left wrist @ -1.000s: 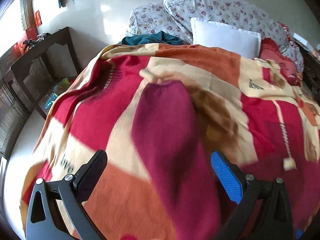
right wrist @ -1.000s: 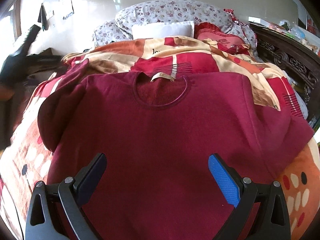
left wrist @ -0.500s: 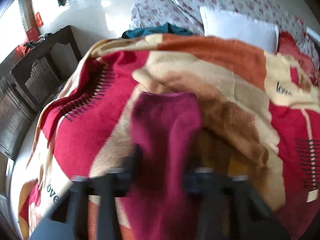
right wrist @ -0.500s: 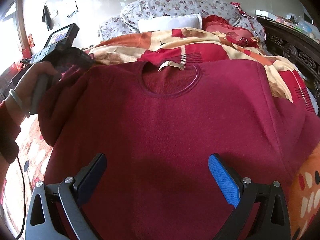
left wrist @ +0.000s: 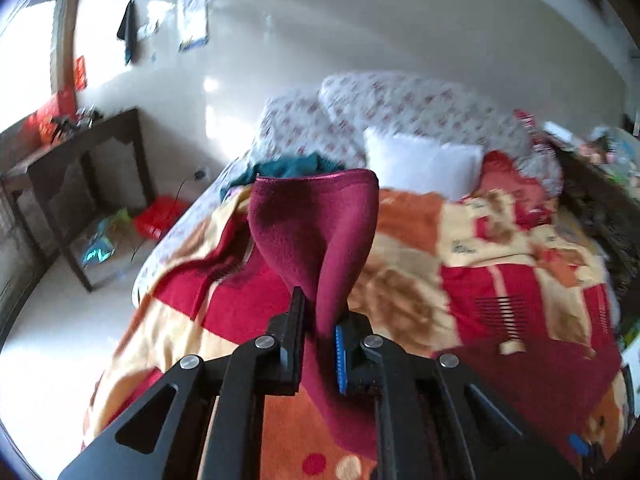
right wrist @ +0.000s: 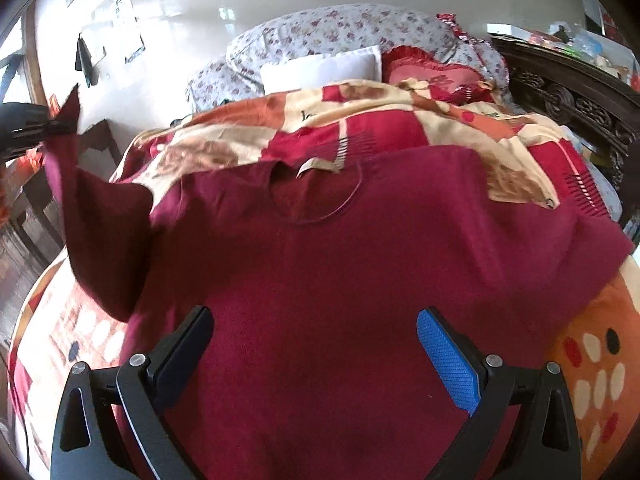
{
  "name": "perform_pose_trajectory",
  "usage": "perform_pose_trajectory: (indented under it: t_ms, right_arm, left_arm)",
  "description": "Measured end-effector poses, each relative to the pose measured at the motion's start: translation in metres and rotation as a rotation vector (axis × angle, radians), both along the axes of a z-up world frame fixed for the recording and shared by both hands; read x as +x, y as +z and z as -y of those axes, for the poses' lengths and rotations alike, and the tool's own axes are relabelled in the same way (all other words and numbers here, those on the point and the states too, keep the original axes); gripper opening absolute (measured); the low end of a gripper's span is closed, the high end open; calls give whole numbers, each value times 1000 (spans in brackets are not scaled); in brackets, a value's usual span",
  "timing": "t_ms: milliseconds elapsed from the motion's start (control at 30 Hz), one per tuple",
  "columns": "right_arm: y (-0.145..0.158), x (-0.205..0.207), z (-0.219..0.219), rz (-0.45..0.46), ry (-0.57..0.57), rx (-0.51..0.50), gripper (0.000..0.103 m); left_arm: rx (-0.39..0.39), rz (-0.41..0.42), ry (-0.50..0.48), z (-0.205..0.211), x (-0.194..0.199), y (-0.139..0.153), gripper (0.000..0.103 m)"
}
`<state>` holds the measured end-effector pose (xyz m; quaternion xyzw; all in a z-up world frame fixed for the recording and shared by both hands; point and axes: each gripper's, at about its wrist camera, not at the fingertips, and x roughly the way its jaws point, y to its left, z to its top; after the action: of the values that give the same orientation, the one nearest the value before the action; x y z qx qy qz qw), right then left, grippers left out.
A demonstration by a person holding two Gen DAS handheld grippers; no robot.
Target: Fold small clothes
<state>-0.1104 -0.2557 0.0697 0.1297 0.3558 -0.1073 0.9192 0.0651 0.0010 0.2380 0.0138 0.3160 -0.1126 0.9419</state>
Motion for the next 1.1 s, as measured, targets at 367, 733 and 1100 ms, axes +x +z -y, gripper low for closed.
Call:
perform_pose_trajectory:
  t_ms: [367, 733, 1100]
  right_arm:
    - [24, -44, 42, 42, -104, 15, 103]
    - [15, -88, 107, 33, -245, 89, 103]
    - [21, -89, 108, 30, -216, 54, 103]
  left_arm:
    - [19, 86, -358, 108, -118, 37, 12]
    - [36, -99, -520, 263, -150, -104, 13]
    - [56, -42, -478, 208, -145, -108, 84]
